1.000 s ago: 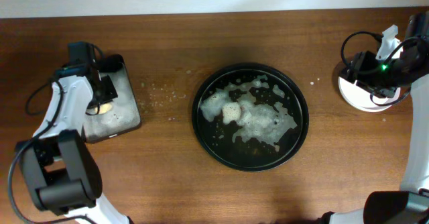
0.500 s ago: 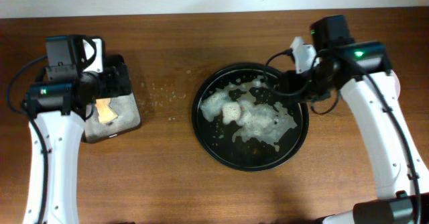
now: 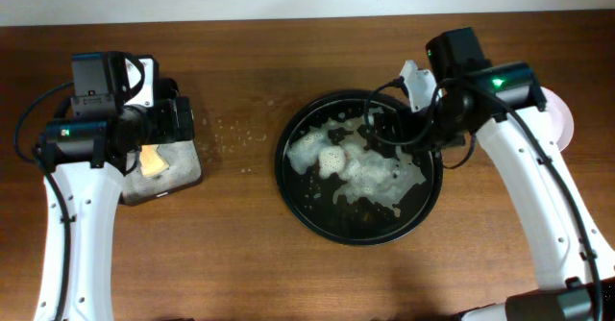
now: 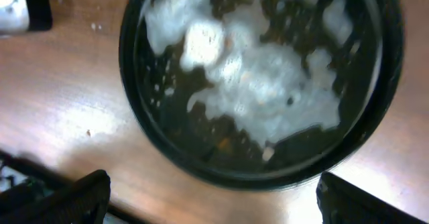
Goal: Clean dirty plates on tray and stack at the side
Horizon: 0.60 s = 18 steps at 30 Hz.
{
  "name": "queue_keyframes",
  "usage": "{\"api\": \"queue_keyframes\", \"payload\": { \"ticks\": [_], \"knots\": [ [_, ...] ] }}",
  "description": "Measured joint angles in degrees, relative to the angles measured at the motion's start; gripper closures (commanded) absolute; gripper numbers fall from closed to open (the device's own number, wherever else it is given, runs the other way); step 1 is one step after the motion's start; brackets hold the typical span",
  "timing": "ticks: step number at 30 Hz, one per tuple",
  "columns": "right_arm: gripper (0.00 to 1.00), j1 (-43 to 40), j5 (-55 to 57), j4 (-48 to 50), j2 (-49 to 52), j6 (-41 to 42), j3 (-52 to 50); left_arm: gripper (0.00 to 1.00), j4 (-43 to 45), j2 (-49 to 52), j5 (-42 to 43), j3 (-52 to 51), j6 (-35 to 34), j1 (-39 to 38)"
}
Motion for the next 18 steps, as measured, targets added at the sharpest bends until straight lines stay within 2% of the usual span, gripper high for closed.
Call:
{"api": "queue_keyframes", "payload": {
  "ticks": [3,6,8,10,11,12,13,16,18],
  "knots": [
    [0.01,-2.21,0.44,4.94,-6.69,-5.84,-0.59,0.01,0.0,0.0,0.02,0.0,0.0,0.0],
    [0.01,-2.43,3.41,13.66,-17.73,-8.87,-3.02,0.0,-0.02,0.0,0.17,0.0,0.0,0.0],
    [0.01,-2.86,5.05,26.64,-26.05,-9.97,-11.8,0.01,-0.02,0.0,0.17,-0.02,0.0,0.0],
    [0.01,-4.28,6.01,40.26,-36.11,-10.38,-26.86,0.01,0.07,0.0,0.22,0.04,0.0,0.0],
    [0.01,-5.2,6.19,44.26,-42.29,-10.43,-36.39,0.01,0.22,0.0,0.17,0.04,0.02,0.0],
    [0.01,-5.77,6.12,48.3,-45.38,-10.47,-41.18,0.01,0.13,0.0,0.17,0.02,0.02,0.0],
    [0.01,-6.56,5.99,51.82,-49.96,-10.54,-48.09,0.01,0.2,0.0,0.28,0.04,0.02,0.0],
    [0.01,-9.86,5.7,53.66,-65.9,-10.58,-64.7,0.0,0.11,0.04,0.37,0.02,0.02,0.0],
    [0.01,-12.2,5.25,56.26,-73.18,-10.6,-70.4,0.01,-0.07,0.04,0.37,0.02,0.02,0.0]
  ]
}}
